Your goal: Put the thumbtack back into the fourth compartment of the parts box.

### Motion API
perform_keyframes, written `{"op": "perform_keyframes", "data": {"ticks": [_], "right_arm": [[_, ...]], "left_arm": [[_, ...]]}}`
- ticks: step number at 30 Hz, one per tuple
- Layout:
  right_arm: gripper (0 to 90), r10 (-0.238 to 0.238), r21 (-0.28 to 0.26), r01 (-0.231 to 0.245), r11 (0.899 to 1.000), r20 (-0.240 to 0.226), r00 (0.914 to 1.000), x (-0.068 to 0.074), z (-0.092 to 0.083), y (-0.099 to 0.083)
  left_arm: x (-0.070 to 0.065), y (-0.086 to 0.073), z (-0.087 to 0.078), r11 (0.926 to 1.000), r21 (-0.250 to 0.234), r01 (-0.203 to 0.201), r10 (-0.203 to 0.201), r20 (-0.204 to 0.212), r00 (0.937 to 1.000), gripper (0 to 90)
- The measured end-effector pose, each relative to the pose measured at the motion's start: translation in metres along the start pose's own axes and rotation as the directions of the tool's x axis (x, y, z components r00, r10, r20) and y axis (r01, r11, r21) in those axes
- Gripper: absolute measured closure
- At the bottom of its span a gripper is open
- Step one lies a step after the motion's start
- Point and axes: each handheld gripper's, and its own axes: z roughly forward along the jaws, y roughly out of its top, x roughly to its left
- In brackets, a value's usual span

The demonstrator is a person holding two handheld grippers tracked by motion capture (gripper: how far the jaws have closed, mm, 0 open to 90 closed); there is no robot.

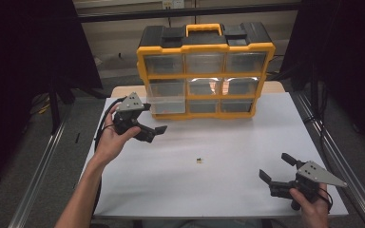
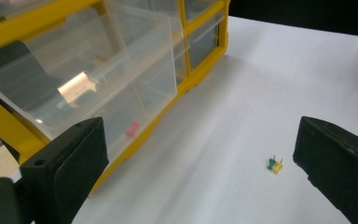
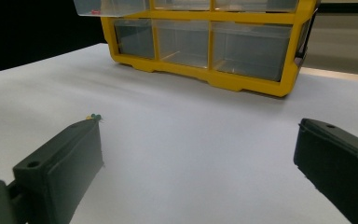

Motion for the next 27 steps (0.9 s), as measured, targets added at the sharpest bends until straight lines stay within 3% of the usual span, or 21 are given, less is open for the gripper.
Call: {"op": "perform_keyframes", "data": {"ticks": [5, 8, 14, 22, 27], "right_arm": [[0.8, 0.0, 0.0, 0.0, 1.0, 0.0, 1.0, 0.0, 0.0, 0.0], [0.8, -0.001, 0.0, 0.001, 1.0, -0.001, 1.0, 0.0, 0.0, 0.0], [0.9, -0.003, -0.001, 0.003, 1.0, 0.001, 1.0, 0.0, 0.001, 0.0], [0.8, -0.003, -0.002, 0.003, 1.0, 0.0, 1.0, 0.001, 0.0, 0.0], [0.8, -0.004, -0.001, 0.004, 1.0, -0.004, 1.0, 0.001, 0.0, 0.0]], "left_arm": [[-0.006, -0.012, 0.01, 0.9999, 0.01, 0.008, -0.008, 0.035, 0.9994, 3.4], [-0.007, -0.02, 0.019, 0.9996, 0.028, -0.001, 0.001, -0.004, 1.0, 5.4], [-0.009, -0.032, 0.035, 0.9987, 0.043, 0.027, -0.03, 0.061, 0.9977, 6.6], [-0.016, -0.039, 0.054, 0.9949, 0.1, -0.014, 0.002, 0.116, 0.9932, 7.4], [-0.022, -0.044, 0.07, 0.9912, 0.132, -0.002, -0.019, 0.157, 0.9875, 7.3]]}}
